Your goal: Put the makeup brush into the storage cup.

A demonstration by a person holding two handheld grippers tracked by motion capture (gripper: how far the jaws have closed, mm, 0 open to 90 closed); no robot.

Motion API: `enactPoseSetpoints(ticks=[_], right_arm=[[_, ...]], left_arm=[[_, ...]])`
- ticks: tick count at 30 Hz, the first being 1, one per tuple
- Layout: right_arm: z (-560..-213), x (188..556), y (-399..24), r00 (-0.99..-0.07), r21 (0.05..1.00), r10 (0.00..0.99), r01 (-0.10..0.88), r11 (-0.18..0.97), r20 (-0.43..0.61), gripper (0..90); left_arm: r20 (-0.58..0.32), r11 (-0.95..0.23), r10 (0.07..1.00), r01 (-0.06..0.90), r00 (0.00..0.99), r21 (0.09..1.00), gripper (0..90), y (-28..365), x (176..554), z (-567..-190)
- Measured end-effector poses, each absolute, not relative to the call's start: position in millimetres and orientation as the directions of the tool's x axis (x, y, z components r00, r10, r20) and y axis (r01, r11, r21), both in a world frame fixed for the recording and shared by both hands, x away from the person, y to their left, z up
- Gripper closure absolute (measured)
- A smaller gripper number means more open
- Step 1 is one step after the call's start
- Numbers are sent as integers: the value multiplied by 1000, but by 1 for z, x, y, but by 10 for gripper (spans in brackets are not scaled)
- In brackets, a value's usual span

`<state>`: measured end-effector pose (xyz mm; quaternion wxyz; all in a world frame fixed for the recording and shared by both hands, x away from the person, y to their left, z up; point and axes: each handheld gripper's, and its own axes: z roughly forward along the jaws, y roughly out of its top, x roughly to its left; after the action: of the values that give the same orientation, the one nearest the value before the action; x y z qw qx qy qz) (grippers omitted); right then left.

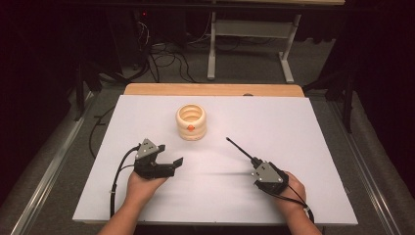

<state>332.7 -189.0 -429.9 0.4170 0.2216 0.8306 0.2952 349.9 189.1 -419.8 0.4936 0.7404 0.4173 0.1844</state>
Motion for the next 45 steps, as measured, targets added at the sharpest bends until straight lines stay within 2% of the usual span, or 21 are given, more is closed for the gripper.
enactPoseSetpoints(ticks=[5,21,36,45], right_arm=[[-429,333,-191,-561,735,675,163,659,-480,861],[-428,338,-199,-586,822,744,217,527,-321,861],[-427,340,-202,-616,885,762,219,410,-200,861],[-426,340,-199,-636,901,753,211,380,-169,862]], left_arm=[[-141,-157,804,434,578,887,143,190,350,-419],[-192,-110,785,437,590,893,169,191,347,-422],[-190,-100,770,409,610,907,162,188,344,-424],[-191,-94,757,394,625,914,161,185,342,-424]])
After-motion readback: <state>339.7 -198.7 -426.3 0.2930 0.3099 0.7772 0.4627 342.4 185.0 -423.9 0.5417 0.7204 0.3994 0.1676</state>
